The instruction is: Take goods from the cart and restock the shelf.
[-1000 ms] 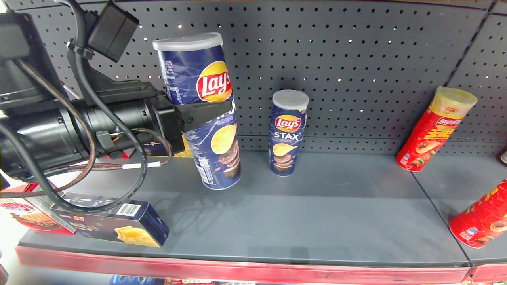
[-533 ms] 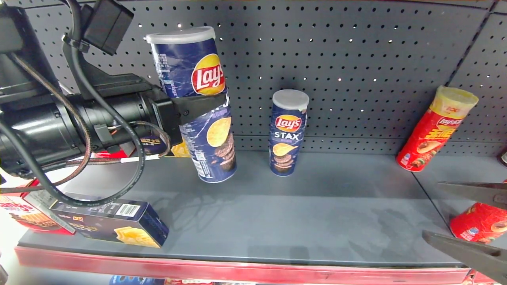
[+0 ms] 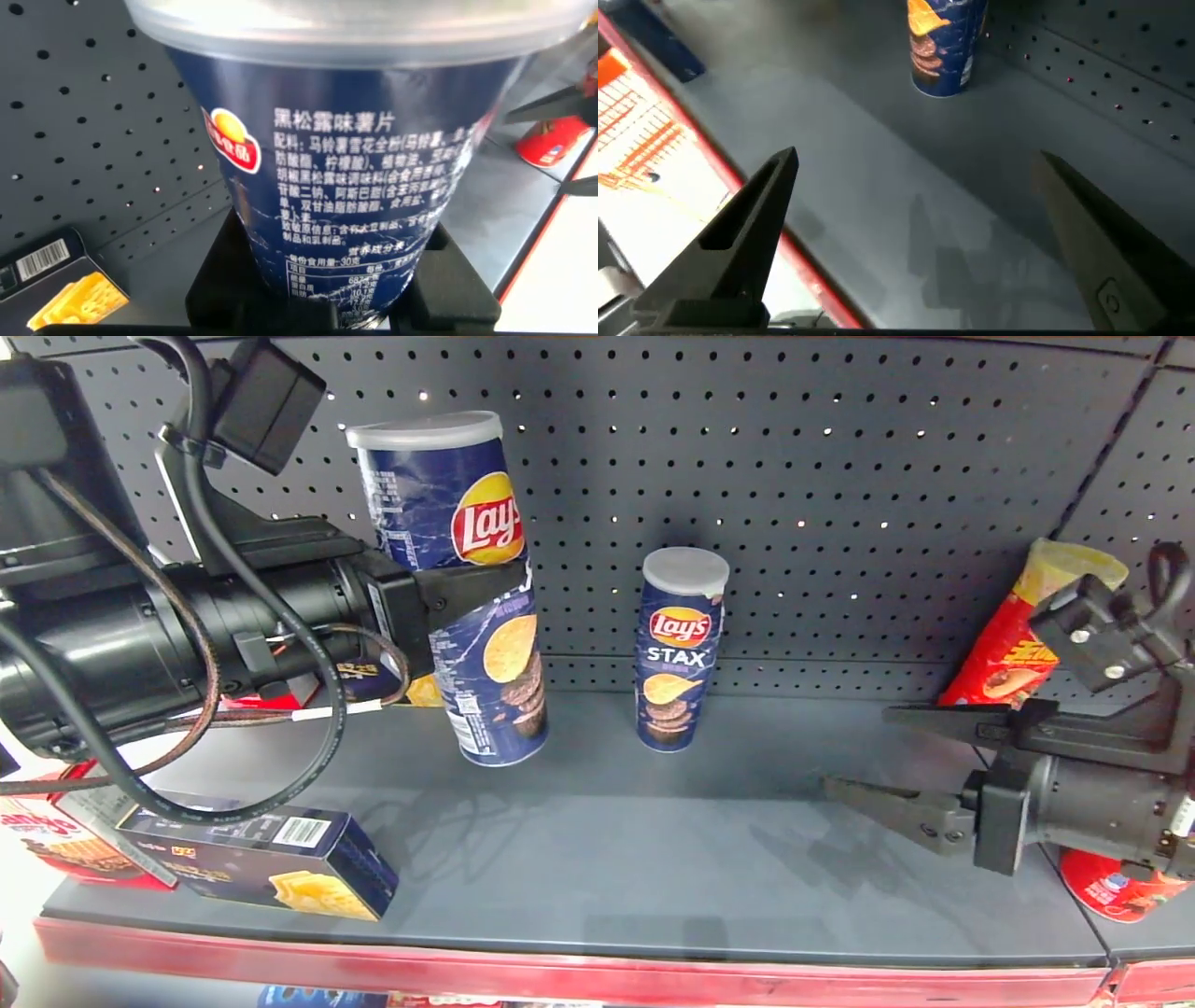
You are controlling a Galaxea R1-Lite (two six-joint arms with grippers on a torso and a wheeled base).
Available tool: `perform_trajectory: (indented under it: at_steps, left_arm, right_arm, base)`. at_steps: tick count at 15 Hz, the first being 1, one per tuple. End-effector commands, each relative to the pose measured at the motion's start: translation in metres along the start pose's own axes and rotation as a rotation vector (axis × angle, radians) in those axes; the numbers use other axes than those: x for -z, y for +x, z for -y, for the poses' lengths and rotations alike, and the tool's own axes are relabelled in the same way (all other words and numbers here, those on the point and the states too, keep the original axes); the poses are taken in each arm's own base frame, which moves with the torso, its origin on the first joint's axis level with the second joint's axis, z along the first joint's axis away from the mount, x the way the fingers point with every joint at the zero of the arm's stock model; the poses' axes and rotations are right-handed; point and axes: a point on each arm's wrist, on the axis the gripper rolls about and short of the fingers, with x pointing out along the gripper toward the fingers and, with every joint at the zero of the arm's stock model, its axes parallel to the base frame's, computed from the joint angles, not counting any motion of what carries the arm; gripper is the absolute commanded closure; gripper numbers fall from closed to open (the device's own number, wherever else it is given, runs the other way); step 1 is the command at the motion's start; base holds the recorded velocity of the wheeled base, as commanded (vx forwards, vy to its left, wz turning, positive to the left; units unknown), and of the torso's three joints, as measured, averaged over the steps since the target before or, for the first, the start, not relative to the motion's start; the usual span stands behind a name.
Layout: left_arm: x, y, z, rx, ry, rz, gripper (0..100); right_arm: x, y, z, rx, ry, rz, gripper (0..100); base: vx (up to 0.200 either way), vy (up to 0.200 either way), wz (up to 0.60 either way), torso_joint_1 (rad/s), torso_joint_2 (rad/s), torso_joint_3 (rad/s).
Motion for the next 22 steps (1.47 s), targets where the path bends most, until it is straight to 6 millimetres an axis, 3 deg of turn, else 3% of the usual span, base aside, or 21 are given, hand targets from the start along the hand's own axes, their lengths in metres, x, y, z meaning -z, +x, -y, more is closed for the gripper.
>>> perform_trajectory:
  at_steps: [1,4,6,11,15,22]
  left_arm:
    - [0.001,0.001,-0.001,-0.004,0.0,-0.001,100]
    - [0.002,0.0,-0.001,0.001,-0.001,-0.004,100]
    - [0.002,0.0,-0.001,0.004,-0.002,-0.007,100]
    - [0.004,0.002,-0.001,0.009,-0.005,-0.014,100]
    - [0.004,0.002,-0.001,0.018,-0.005,-0.014,100]
    - [0.008,0.005,-0.001,0.039,-0.011,-0.025,100]
  right_arm:
    - [0.003,0.031,0.011,-0.021,0.006,-0.012,0]
    - [-0.001,0.058,0.028,-0.083,-0.024,0.058,0]
    - [-0.004,0.079,0.054,-0.145,-0.097,0.135,0]
    - [-0.019,0.114,0.092,-0.303,-0.227,0.233,0]
    - [-0.019,0.136,0.097,-0.415,-0.246,0.258,0]
    - [-0.009,0.155,0.106,-0.514,-0.233,0.254,0]
  base:
    - [0.0,0.0,0.0,0.0,0.0,0.0]
    - [0.0,0.0,0.0,0.0,0.0,0.0]
    - [0.0,0.0,0.0,0.0,0.0,0.0]
    - [0.0,0.0,0.0,0.0,0.0,0.0]
    - [0.0,0.0,0.0,0.0,0.0,0.0]
    - [0.0,0.0,0.0,0.0,0.0,0.0]
